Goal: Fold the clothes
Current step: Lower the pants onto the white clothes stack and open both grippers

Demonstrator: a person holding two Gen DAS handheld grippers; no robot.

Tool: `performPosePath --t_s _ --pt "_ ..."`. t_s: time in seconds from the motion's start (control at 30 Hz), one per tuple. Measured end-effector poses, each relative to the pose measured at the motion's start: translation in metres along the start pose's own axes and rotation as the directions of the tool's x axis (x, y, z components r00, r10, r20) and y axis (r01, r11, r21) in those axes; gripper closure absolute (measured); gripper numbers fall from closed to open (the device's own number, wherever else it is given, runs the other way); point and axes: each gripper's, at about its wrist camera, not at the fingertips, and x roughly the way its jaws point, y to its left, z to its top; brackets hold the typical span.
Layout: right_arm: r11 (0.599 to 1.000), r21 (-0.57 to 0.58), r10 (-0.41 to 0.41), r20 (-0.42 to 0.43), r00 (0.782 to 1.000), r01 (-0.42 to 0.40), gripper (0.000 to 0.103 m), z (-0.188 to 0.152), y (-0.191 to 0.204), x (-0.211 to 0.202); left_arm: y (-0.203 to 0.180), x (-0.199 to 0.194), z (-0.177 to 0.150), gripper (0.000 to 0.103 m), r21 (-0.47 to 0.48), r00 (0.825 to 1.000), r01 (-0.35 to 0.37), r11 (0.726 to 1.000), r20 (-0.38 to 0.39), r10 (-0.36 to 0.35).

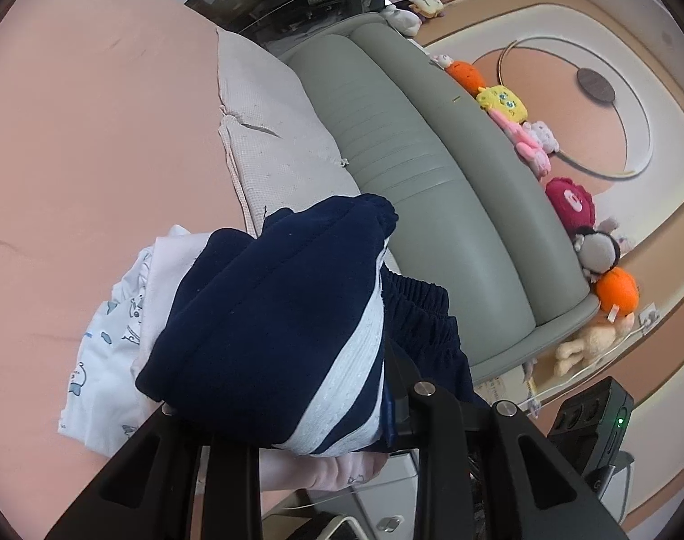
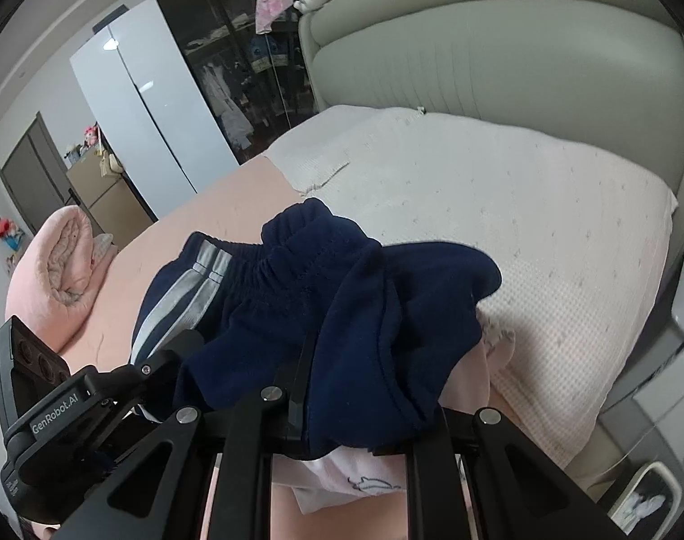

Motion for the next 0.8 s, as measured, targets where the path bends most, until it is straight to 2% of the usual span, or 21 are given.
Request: performPosePath --t_s 0.17,0.3,0.43,0.53,0.6,0.8 --pt "1.0 0.014 0.008 -0.01 1.0 -0.007 0.088 -0.009 -0.007 -0.001 0.004 0.002 -0.002 0.078 0.007 1.0 -0.015 1.0 -0.007 0.015" --pt "0.998 0.054 0.03 -0.026 0.999 -0.028 0.077 -0.013 -0.016 0.004 0.011 0.003 -0.003 0.078 0.016 0.999 -0.034 0.999 -0.017 0.035" --pt "0.996 0.077 0.057 -0.038 0.998 -0.054 0.074 -0.023 -0.025 0.011 0.023 -0.001 0.0 0.078 -0.047 1.0 -0.018 0.999 -0.02 0.017" --pt "0.995 0.083 0.056 -0.039 0.998 -0.053 0.063 -0.028 -0.027 0.013 0.033 -0.004 0.002 0.076 -0.097 1.0 -0.004 0.995 -0.02 0.002" --pt "0.993 0.105 0.054 -0.044 0.998 -0.049 0.049 -0.029 -0.03 0.013 0.039 -0.007 0.004 0.071 -0.131 1.0 0.005 0.991 -0.02 -0.008" --pt "0.988 0.155 0.033 -0.041 0.999 -0.026 0.037 -0.028 -0.039 0.001 0.054 -0.015 0.008 0.047 -0.221 0.999 0.029 0.975 -0.015 -0.033"
